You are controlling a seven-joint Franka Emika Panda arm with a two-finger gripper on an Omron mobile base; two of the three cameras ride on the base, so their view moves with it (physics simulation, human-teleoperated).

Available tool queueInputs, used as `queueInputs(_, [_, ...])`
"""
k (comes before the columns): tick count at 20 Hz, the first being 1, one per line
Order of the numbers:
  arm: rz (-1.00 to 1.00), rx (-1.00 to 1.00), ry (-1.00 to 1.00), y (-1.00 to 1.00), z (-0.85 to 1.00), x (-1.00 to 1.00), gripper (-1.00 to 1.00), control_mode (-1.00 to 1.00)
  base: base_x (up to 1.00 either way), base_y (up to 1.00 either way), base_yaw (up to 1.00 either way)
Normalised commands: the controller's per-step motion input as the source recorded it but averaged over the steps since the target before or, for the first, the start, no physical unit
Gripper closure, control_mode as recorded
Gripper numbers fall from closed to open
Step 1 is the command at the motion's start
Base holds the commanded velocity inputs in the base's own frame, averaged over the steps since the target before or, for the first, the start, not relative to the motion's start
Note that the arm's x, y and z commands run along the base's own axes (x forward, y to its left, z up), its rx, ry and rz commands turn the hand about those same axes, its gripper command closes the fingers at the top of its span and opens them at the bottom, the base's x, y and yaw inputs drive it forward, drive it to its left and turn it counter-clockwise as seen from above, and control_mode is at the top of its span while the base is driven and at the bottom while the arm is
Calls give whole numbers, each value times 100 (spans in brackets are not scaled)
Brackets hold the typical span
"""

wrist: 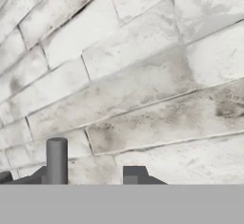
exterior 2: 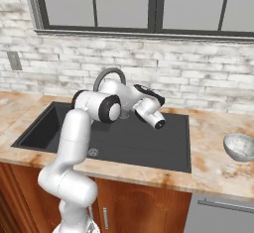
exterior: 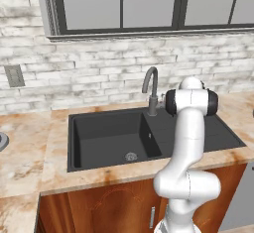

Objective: Rinse each bowl for a few seconds and place them down in the sink or on the counter.

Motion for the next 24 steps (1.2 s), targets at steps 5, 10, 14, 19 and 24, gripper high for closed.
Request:
queueInputs(5, [-6, 1, 6, -22, -37, 0, 100, -100, 0, 0, 0])
queueInputs(10, [-5, 0, 8, -9, -52, -1, 100, -100, 0, 0, 0])
queueInputs(14, [-5, -2, 9, -1, -60, -5, 100, -100, 0, 0, 0])
queueInputs(19, [-4, 3, 8, -14, -29, -7, 100, -100, 0, 0, 0])
queueInputs(24, [-1, 12, 0, -22, 30, -13, 100, -100, 0, 0, 0])
